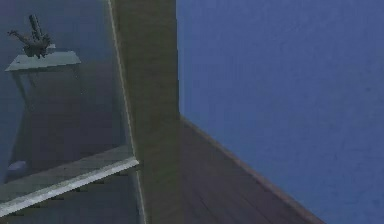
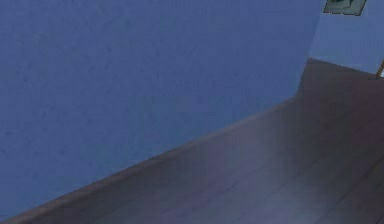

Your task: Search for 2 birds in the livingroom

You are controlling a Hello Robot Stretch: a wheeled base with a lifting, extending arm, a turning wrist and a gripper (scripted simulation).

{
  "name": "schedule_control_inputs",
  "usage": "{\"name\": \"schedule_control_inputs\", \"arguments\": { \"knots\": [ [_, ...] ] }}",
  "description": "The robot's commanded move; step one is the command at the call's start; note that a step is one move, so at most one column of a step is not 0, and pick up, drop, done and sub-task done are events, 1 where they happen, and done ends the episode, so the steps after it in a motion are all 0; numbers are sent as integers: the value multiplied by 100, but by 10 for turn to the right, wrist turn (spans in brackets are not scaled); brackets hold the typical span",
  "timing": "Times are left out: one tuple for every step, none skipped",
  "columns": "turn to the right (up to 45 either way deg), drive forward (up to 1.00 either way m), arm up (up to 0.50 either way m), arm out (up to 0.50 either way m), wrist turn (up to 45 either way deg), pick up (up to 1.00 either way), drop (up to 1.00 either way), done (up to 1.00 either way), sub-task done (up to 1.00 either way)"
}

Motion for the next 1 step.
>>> {"name": "schedule_control_inputs", "arguments": {
  "knots": [
    [450,0,0,0,0,0,0,0,0]
  ]
}}
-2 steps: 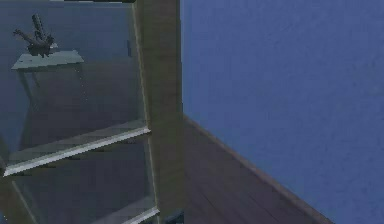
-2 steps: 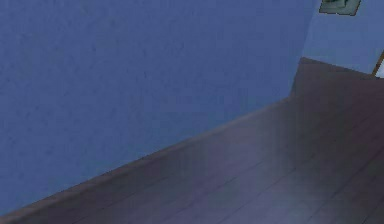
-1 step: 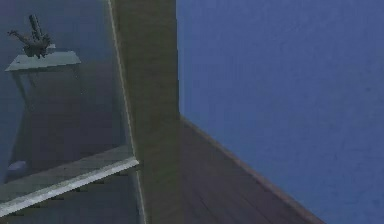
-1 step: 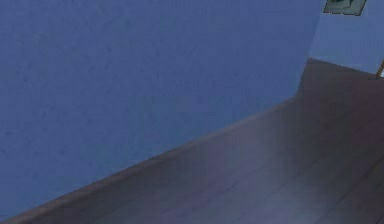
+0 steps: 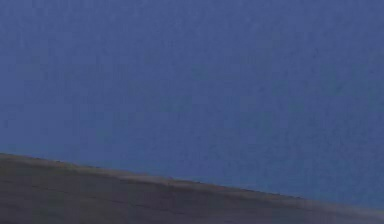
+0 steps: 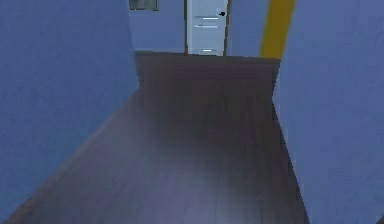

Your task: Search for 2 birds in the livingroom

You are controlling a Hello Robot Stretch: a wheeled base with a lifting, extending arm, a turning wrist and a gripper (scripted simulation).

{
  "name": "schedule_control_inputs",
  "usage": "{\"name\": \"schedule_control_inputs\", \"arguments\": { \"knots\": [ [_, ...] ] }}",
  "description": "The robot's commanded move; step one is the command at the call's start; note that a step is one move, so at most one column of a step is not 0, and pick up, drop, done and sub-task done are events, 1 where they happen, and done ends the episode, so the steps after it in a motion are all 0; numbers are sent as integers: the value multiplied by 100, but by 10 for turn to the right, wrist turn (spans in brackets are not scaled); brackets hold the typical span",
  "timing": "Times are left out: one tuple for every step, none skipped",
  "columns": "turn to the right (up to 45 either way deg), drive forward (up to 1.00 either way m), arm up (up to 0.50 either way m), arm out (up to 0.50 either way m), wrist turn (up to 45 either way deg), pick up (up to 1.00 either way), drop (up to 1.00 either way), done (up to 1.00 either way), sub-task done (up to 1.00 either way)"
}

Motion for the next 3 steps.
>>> {"name": "schedule_control_inputs", "arguments": {
  "knots": [
    [450,0,0,0,0,0,0,0,0],
    [450,0,0,0,0,0,0,0,0],
    [90,0,0,0,0,0,0,0,0]
  ]
}}
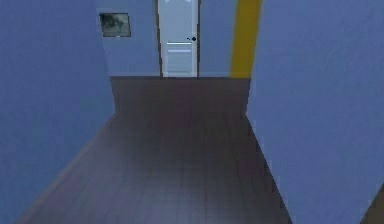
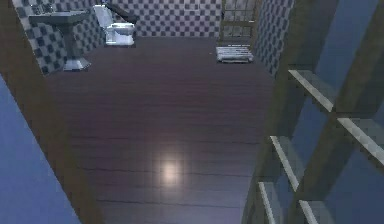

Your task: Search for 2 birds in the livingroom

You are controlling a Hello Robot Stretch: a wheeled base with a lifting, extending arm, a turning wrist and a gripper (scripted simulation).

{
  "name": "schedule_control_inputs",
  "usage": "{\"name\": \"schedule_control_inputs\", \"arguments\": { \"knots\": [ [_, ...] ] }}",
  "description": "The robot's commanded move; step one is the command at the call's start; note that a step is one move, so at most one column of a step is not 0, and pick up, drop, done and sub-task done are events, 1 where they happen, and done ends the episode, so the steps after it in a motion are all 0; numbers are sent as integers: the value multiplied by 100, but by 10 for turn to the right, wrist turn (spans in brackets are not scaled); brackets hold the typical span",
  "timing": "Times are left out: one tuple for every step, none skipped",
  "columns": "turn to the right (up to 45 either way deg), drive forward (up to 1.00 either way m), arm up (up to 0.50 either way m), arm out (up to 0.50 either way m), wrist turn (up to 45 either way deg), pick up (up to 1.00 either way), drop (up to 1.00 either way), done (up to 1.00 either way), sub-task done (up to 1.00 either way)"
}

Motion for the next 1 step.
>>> {"name": "schedule_control_inputs", "arguments": {
  "knots": [
    [30,0,0,0,0,0,0,0,0]
  ]
}}
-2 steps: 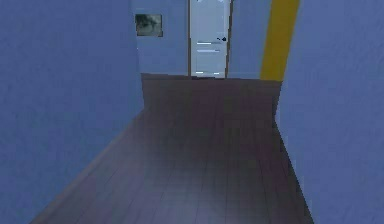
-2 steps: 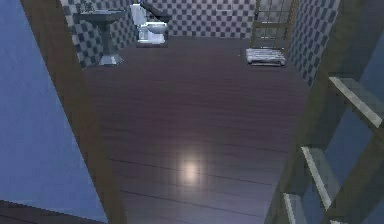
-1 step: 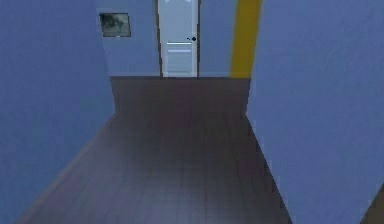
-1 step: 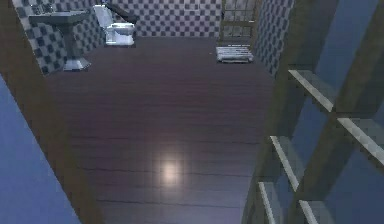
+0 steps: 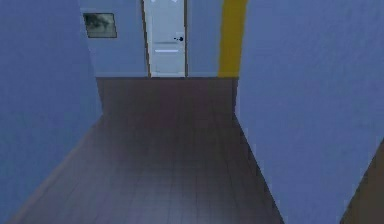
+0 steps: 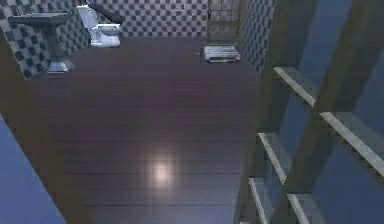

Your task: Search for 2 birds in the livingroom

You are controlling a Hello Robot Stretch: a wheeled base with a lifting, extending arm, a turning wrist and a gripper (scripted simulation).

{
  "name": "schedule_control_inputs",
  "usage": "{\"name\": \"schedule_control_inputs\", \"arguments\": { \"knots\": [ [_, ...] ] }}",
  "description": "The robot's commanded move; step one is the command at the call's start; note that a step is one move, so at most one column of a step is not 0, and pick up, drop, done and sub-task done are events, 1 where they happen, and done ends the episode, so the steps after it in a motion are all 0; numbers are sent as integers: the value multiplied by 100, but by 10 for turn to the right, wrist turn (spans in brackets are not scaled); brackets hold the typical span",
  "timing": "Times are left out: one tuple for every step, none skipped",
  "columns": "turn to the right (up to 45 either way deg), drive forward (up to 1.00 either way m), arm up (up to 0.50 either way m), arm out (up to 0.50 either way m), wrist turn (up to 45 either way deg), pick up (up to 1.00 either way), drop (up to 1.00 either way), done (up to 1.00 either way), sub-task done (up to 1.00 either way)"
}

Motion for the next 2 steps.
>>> {"name": "schedule_control_inputs", "arguments": {
  "knots": [
    [0,20,0,0,0,0,0,0,0],
    [-450,0,0,0,0,0,0,0,0]
  ]
}}
